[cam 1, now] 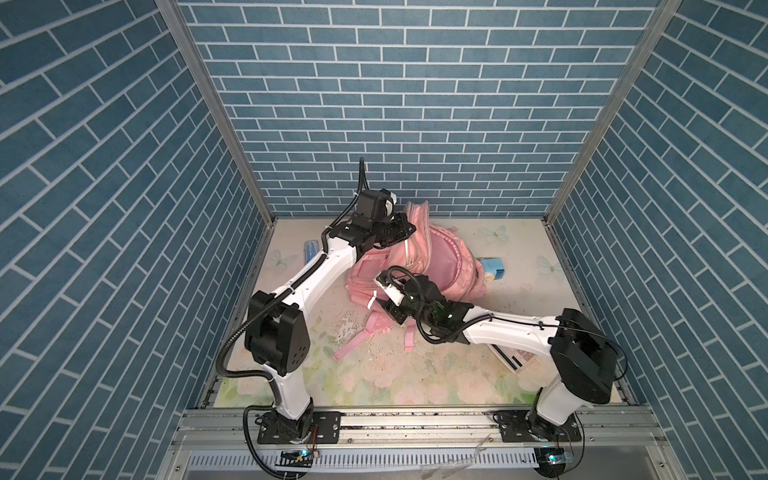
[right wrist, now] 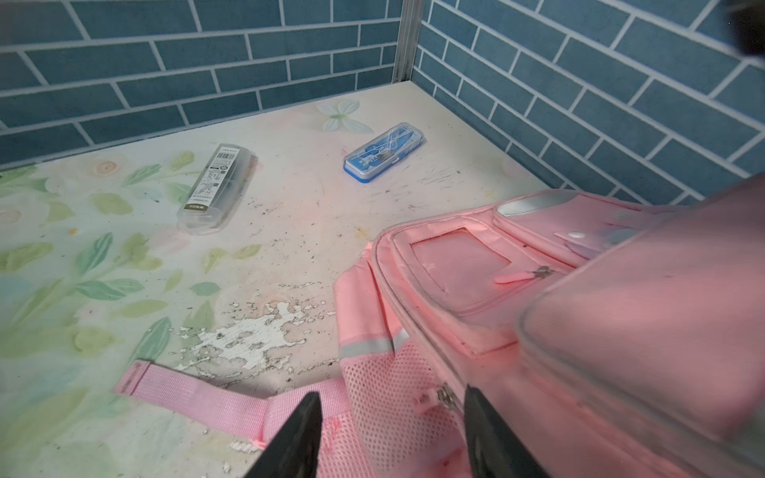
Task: Pack the student bag
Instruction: 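Hold the flap up with left gripper while right gripper releases the zipper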
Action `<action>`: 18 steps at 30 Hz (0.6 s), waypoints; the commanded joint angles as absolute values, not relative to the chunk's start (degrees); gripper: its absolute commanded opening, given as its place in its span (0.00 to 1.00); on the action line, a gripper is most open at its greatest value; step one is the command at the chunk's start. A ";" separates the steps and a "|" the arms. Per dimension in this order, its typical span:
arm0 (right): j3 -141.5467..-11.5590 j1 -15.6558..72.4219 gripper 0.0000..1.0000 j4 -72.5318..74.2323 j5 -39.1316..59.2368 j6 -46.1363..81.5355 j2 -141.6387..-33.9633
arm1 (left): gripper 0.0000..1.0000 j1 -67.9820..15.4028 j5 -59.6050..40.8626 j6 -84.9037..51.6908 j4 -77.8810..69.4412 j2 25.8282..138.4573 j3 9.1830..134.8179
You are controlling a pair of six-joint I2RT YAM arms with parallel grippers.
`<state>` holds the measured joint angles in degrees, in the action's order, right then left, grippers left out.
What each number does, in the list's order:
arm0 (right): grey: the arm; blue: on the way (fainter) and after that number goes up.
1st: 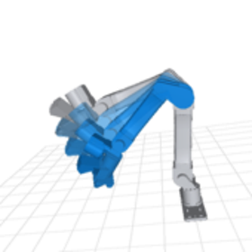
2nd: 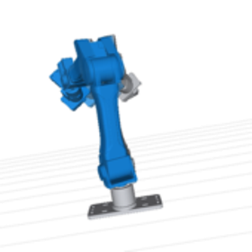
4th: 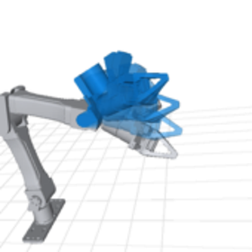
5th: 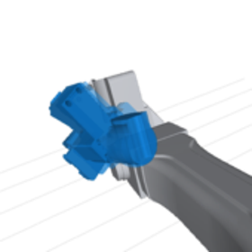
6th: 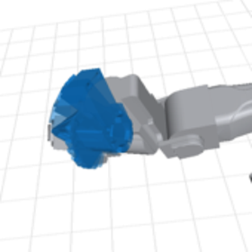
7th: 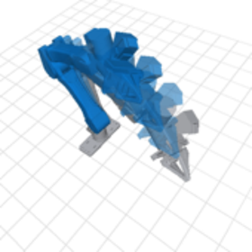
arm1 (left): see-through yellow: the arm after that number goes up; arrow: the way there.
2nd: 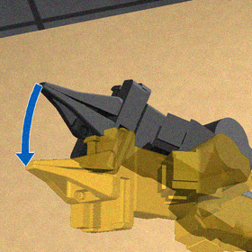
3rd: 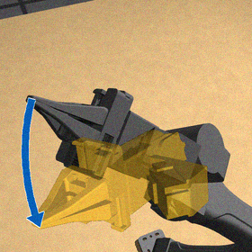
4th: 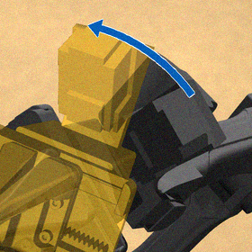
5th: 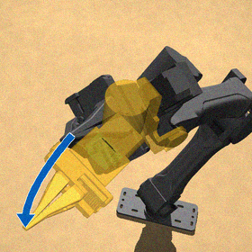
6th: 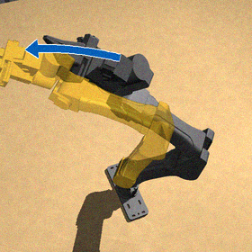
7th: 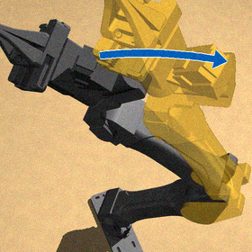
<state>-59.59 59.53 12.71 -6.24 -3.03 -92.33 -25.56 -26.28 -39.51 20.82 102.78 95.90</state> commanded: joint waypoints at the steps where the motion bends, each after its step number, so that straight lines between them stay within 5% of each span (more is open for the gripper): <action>1: -58.03 58.10 0.59 7.14 -7.77 0.15 -87.44 | 0.00 -24.07 -27.41 -28.33 26.12 101.11 100.03; 12: -47.70 46.01 0.59 -0.35 -8.45 7.01 -65.82 | 0.00 -24.04 -22.94 -12.17 47.17 103.47 108.70; 18: -46.76 35.26 0.63 -7.77 -7.94 13.58 -60.55 | 0.00 -25.27 -21.42 -10.48 47.70 101.78 102.53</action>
